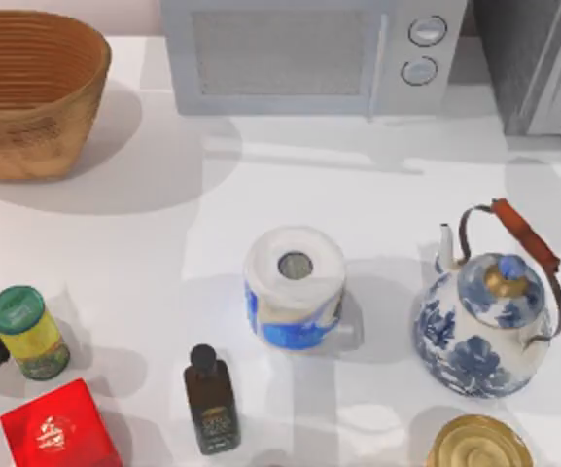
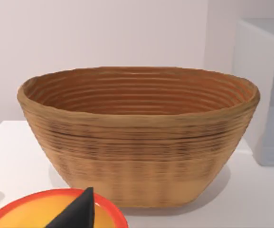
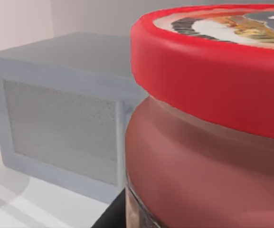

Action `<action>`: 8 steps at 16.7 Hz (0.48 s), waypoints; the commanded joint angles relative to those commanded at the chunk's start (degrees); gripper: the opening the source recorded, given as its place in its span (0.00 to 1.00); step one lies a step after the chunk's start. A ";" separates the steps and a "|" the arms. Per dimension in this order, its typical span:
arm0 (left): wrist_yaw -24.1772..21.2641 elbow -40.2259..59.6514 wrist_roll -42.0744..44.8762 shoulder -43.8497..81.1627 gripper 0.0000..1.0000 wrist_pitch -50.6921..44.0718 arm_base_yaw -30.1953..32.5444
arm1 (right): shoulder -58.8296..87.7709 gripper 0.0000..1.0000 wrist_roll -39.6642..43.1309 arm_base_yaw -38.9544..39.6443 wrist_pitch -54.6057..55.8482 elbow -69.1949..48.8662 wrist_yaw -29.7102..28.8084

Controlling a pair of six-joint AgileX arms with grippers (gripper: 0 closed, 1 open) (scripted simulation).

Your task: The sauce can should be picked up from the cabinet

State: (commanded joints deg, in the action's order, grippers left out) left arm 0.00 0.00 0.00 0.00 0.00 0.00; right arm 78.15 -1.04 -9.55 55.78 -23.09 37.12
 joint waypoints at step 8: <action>0.00 0.00 0.00 0.00 1.00 0.00 0.00 | 21.76 0.00 -0.34 -3.35 15.58 -6.42 9.75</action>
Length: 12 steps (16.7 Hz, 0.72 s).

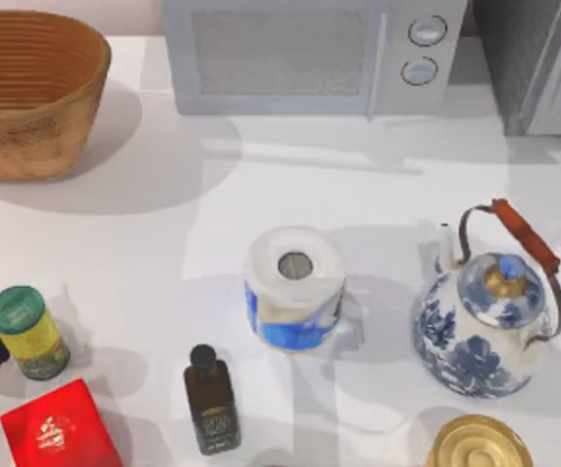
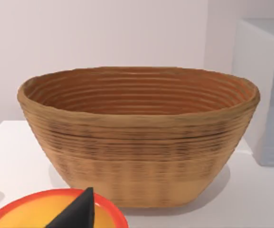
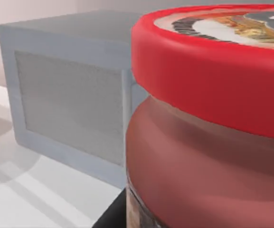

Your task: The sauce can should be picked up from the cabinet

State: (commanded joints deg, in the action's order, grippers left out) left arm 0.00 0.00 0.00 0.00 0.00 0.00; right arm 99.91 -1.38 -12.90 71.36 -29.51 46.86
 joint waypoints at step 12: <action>0.00 0.00 0.00 0.00 1.00 0.00 0.00 | 22.33 0.00 -0.17 -2.56 16.09 -6.68 10.91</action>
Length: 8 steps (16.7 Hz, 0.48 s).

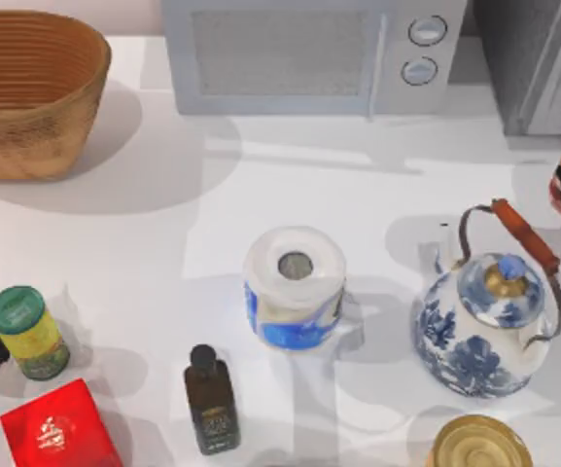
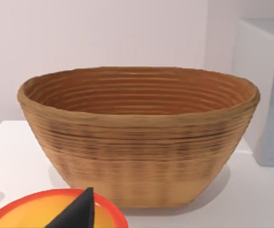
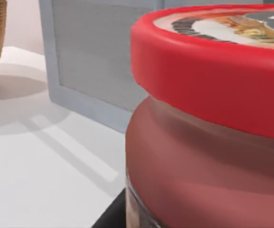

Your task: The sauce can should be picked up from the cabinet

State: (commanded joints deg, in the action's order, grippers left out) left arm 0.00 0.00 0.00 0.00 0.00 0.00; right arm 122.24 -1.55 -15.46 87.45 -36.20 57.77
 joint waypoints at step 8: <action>0.00 0.00 0.00 0.00 1.00 0.00 0.00 | -0.51 0.00 0.38 3.39 0.75 -2.06 -2.29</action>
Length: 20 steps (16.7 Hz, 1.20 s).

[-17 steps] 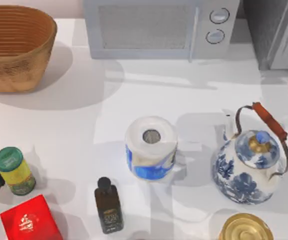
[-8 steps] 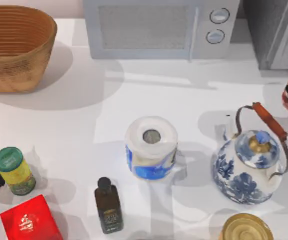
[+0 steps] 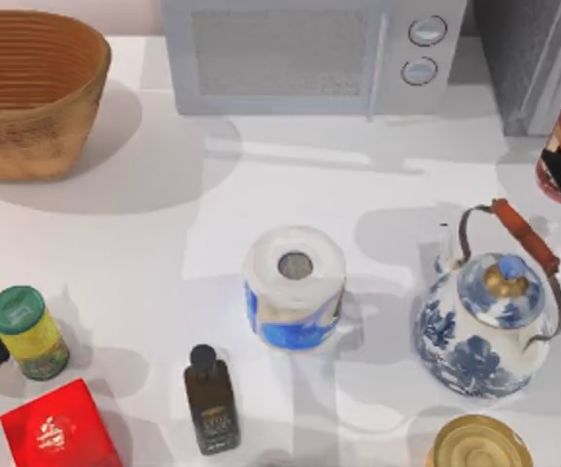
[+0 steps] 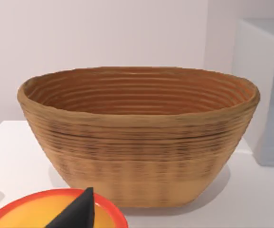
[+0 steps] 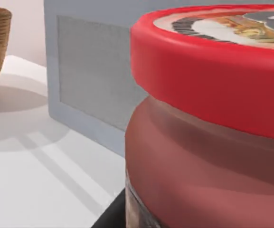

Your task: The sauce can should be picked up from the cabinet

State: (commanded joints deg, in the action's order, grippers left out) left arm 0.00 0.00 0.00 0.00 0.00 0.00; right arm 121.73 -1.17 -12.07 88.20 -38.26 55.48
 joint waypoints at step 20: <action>0.00 0.00 0.00 0.00 1.00 0.00 0.00 | 9.72 0.68 0.07 5.11 -1.27 -7.19 -6.32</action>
State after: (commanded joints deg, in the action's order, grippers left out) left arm 0.00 0.00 0.00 0.00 0.00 0.00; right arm 131.45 -1.10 -6.96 86.93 -45.45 49.16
